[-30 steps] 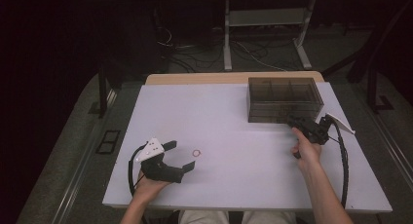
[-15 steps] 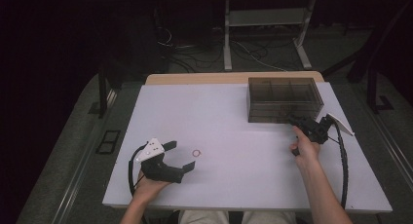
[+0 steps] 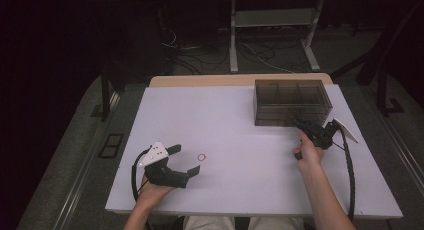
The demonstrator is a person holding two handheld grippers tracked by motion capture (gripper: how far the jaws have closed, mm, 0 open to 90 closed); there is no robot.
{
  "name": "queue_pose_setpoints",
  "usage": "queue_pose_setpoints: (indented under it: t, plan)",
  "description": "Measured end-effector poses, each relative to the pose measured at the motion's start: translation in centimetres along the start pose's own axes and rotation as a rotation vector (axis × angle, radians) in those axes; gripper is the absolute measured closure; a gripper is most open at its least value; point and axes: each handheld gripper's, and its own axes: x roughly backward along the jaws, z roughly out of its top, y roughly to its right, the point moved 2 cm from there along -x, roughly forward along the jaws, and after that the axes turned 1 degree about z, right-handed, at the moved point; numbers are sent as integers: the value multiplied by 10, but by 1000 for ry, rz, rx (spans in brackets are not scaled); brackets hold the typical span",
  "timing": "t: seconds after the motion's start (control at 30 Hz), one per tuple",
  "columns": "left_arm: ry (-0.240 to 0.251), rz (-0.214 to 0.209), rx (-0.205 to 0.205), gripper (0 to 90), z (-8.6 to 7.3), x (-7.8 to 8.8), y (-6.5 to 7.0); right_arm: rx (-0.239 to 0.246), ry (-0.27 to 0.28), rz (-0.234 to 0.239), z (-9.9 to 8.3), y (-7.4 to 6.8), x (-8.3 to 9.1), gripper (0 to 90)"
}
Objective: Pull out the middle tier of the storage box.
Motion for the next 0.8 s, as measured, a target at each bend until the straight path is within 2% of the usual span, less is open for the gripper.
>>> queue_pose_setpoints:
  t: [0.23,0.47,0.5,0.8]
  plan:
    - [0,-2,-1,0,0,0,0,6,31,4,-4,-1,0,792]
    - [-1,-1,-5,0,0,0,0,-9,34,-13,-4,-3,0,798]
    - [-1,0,-5,0,0,0,0,4,41,-14,-5,-2,0,798]
    - [3,-2,-4,0,0,1,-1,3,34,-37,-8,-6,6,799]
